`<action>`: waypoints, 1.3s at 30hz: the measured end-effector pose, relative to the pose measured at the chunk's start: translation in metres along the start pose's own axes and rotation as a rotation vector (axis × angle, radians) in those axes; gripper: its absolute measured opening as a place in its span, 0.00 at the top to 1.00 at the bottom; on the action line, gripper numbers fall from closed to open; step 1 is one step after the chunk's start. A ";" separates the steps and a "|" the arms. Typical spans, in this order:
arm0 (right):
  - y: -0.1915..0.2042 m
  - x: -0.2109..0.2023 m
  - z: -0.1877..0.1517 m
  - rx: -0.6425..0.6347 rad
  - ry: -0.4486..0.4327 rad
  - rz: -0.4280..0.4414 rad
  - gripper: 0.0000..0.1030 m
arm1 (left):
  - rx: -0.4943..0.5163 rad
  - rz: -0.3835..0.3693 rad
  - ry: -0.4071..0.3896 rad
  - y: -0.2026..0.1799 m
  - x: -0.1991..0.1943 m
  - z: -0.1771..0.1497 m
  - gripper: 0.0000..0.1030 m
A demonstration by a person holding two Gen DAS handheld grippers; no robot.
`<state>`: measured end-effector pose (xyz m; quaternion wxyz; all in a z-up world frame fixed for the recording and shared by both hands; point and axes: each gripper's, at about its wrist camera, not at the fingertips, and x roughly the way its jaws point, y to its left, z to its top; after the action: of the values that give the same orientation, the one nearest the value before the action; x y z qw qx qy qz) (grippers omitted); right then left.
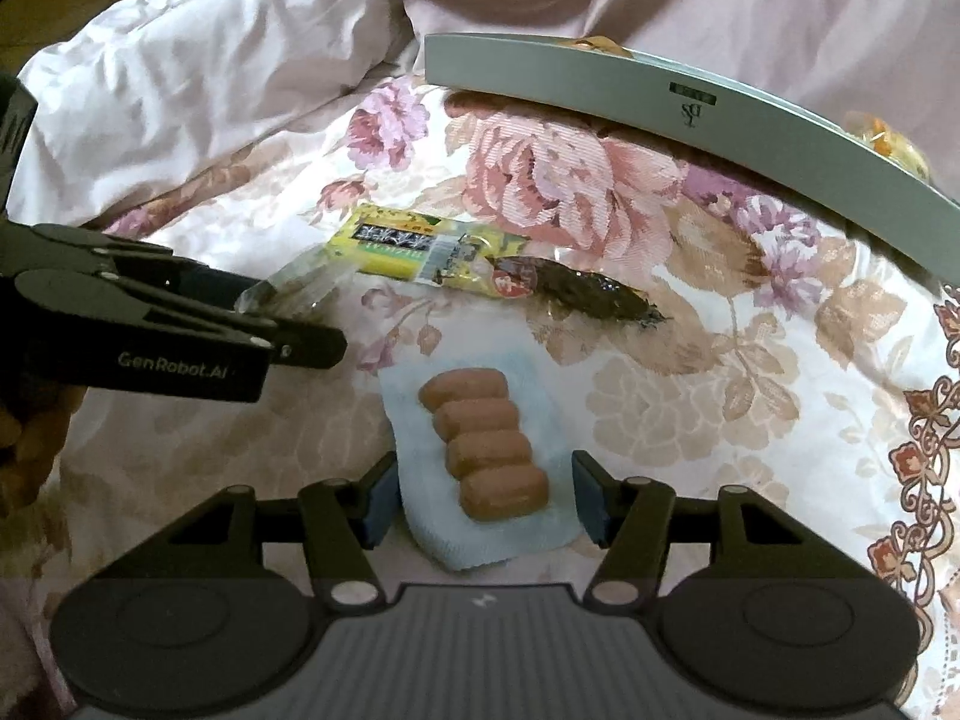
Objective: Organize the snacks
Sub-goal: 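Lift the bun with the left tool while the right tool lifts the sausage tray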
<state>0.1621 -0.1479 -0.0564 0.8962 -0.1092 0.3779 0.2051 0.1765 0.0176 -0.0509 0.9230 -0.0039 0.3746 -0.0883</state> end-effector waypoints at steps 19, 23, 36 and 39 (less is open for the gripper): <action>0.019 0.003 -0.002 -0.121 -0.070 -0.087 0.42 | 0.001 0.005 -0.031 -0.002 0.000 -0.002 0.44; 0.038 0.003 -0.007 -0.273 -0.117 -0.173 0.42 | -0.005 0.003 -0.041 -0.002 -0.001 -0.002 0.45; 0.051 0.004 -0.012 -0.375 -0.171 -0.266 0.42 | 0.004 -0.003 -0.071 -0.005 -0.004 -0.002 0.46; 0.051 0.004 -0.014 -0.375 -0.171 -0.267 0.42 | 0.004 -0.007 -0.075 -0.005 -0.004 -0.003 0.46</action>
<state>0.1326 -0.1060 -0.0705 0.9081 -0.3050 0.2381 0.1601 0.1714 0.0138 -0.0500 0.9361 -0.0067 0.3396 -0.0918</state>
